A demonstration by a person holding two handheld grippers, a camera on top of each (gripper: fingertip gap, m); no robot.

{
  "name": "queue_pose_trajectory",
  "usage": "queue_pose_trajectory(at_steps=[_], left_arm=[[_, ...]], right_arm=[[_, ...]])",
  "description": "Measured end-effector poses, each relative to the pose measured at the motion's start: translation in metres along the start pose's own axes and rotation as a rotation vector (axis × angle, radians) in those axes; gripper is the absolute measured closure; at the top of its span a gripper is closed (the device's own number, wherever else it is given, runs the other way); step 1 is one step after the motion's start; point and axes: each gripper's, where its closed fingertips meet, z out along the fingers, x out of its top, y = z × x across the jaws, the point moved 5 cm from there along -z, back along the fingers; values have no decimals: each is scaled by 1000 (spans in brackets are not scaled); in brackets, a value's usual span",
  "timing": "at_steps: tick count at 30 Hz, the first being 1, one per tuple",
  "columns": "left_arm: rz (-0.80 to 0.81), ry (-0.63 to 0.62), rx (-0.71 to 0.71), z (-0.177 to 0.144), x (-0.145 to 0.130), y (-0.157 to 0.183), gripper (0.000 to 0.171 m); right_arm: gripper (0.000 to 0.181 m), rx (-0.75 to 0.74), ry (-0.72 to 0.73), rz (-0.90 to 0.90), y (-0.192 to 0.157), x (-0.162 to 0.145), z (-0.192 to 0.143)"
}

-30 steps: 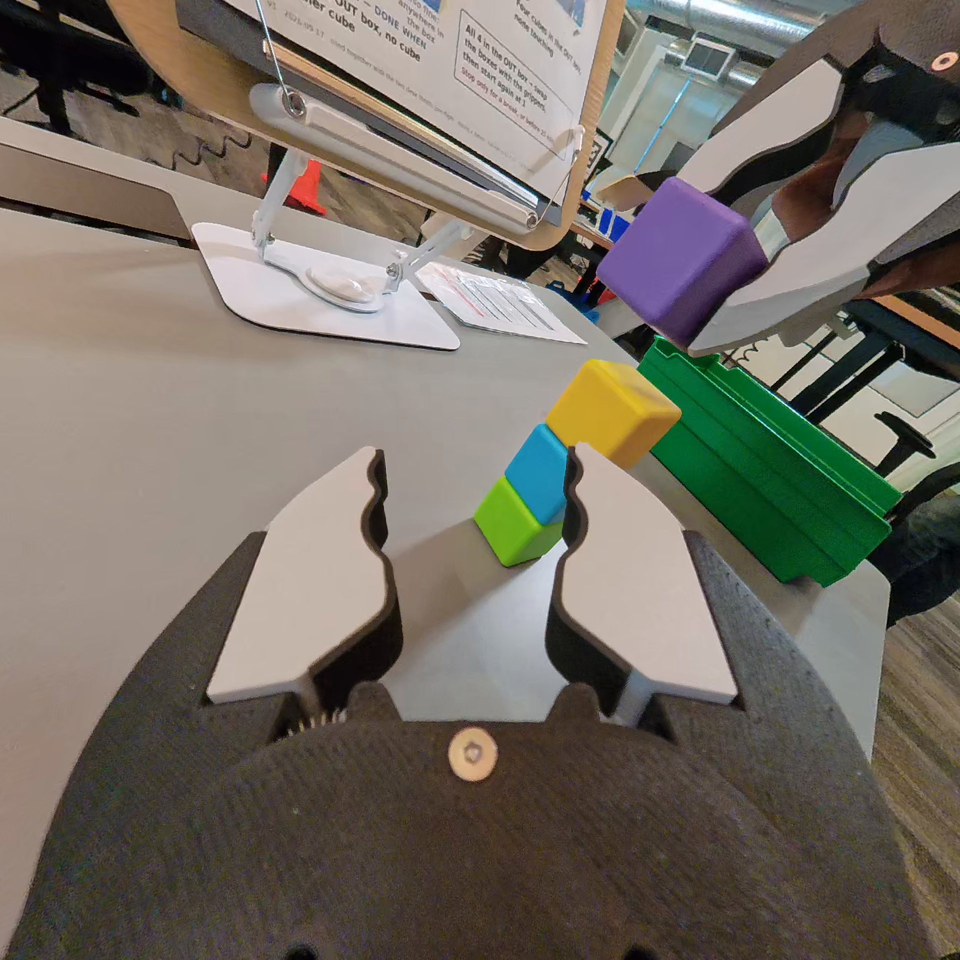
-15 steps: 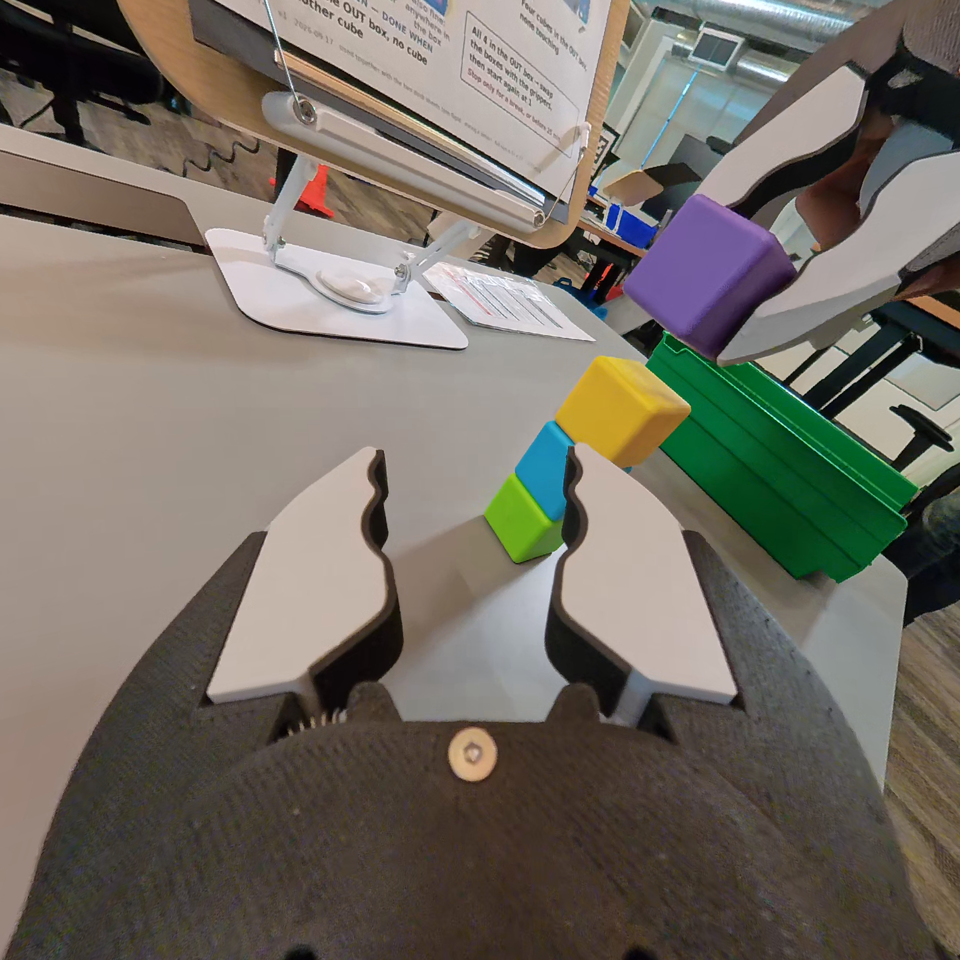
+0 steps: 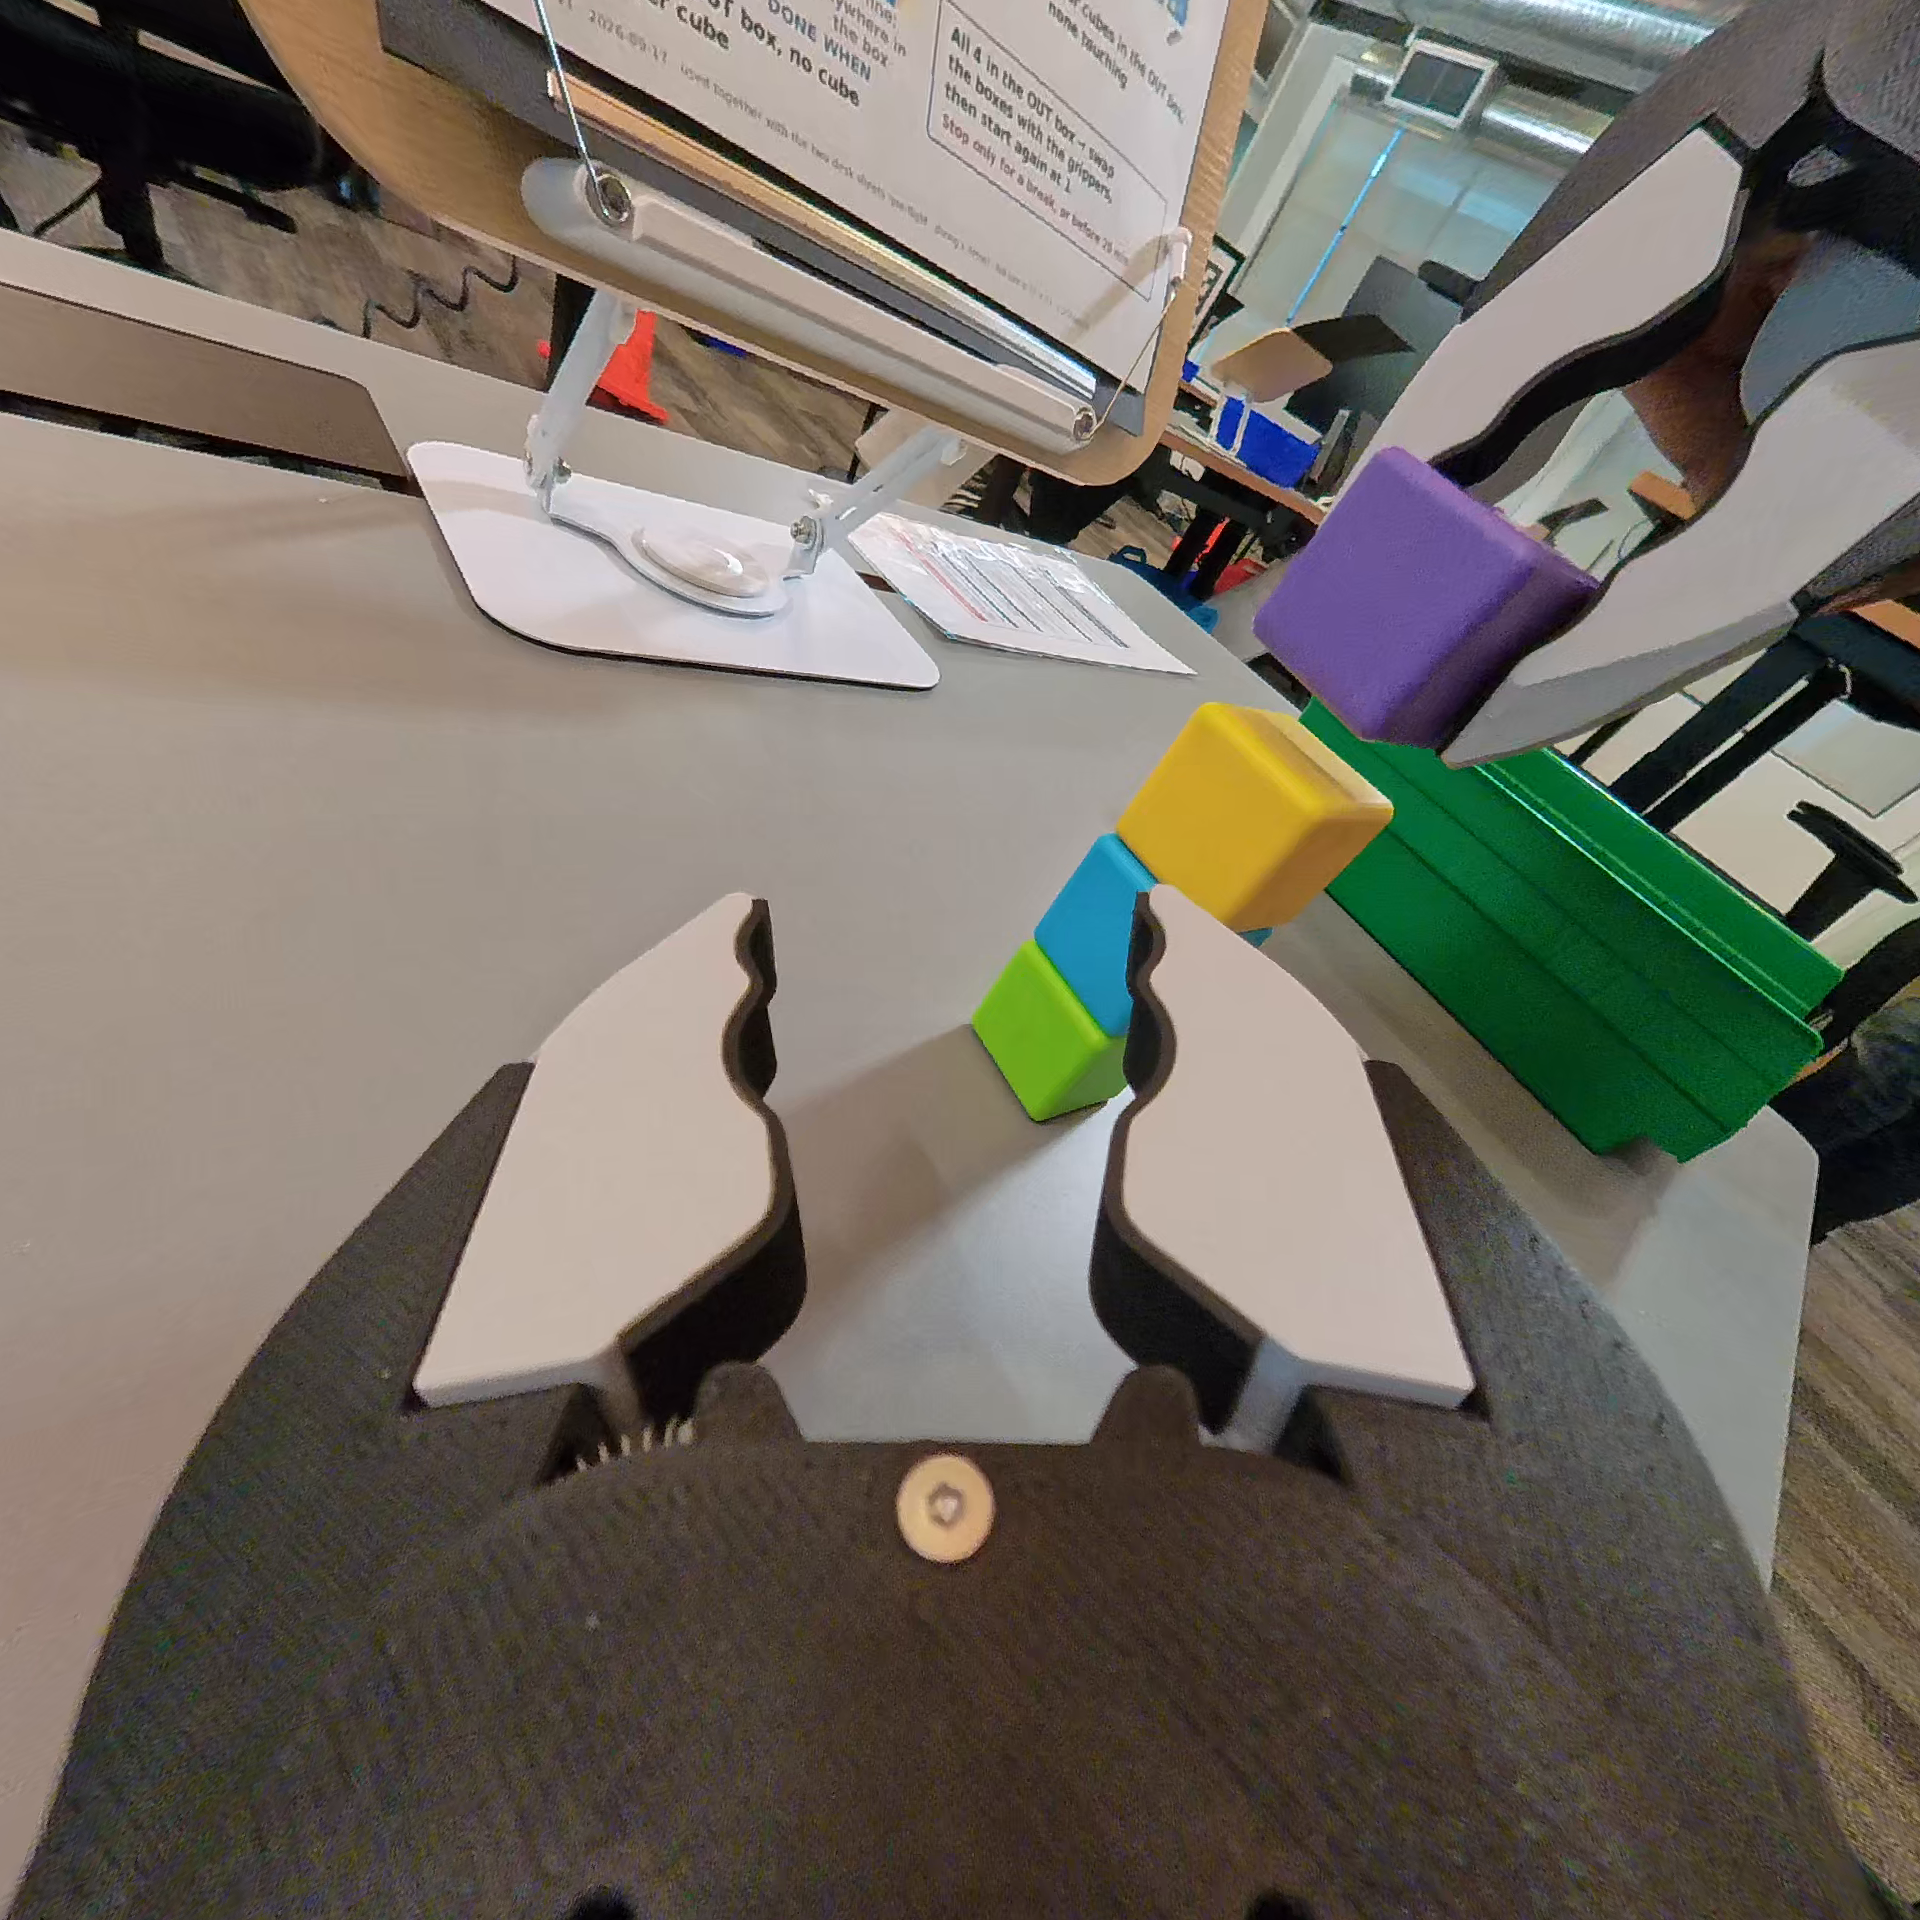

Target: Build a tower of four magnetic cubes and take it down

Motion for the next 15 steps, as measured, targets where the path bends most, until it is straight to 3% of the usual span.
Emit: queue_pose_trajectory(at_steps=[15], left_arm=[[-5,-2,3,0,0,-2,104]], right_arm=[[131,37,-34,-15,-4,-1,12]])
